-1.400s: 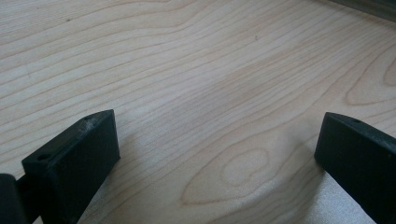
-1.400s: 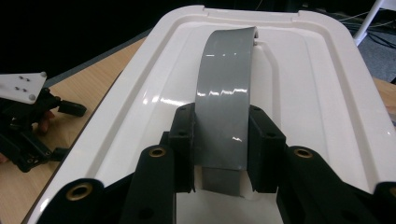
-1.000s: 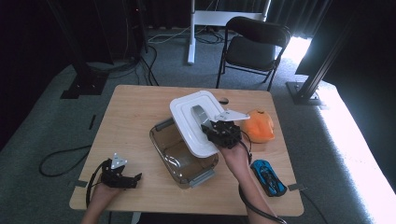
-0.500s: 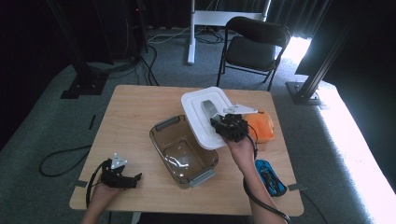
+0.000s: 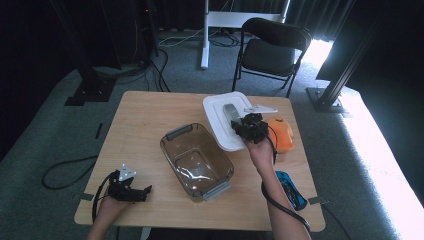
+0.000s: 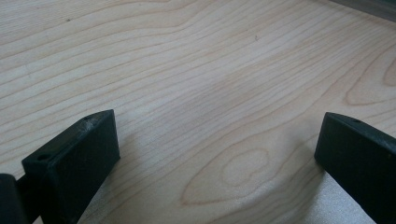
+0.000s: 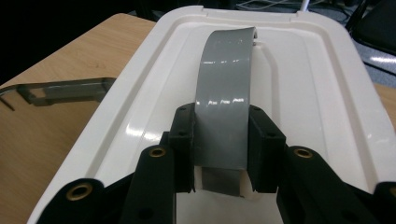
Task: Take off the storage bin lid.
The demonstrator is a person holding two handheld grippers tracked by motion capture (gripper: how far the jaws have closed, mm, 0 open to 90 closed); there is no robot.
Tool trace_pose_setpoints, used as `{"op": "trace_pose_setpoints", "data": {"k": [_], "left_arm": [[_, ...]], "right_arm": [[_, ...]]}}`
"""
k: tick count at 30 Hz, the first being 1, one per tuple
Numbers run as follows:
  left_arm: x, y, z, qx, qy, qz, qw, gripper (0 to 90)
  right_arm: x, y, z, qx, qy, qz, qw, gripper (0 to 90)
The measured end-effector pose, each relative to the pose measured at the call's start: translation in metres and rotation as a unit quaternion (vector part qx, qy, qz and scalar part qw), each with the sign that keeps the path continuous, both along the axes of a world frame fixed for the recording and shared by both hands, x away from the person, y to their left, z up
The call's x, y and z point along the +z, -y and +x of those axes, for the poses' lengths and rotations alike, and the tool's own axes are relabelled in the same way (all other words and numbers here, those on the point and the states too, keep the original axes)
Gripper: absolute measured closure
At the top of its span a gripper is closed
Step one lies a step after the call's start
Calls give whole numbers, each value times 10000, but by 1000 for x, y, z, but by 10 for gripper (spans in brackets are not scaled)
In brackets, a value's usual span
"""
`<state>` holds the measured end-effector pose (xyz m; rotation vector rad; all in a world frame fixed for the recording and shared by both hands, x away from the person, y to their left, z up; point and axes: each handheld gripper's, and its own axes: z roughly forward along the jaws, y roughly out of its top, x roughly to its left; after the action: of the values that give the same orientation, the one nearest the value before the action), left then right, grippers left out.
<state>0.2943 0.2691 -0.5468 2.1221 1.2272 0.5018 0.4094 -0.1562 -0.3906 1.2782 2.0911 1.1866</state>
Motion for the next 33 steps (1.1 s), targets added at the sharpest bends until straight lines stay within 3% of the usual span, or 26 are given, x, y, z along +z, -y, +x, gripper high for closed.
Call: {"op": "trace_pose_setpoints", "data": {"k": [6,10,21,27,33], "left_arm": [[0,0,0,2,0,-1,10000,3],[0,0,0,1,1,-2,10000,3],[0,0,0,-11,0,1,10000,3],[0,0,0,-13,0,3,10000,3],[0,-1,-1,-21,0,6,10000,3]], "right_arm": [[-11,1,14,-68,-100,-57,9999,672],[-17,2,24,-118,-224,29,9997,672],[-30,-4,47,-246,-313,-34,9992,672],[-42,-11,56,-266,-452,-117,9986,672],[-63,-15,62,-321,-590,-58,9977,672]]}}
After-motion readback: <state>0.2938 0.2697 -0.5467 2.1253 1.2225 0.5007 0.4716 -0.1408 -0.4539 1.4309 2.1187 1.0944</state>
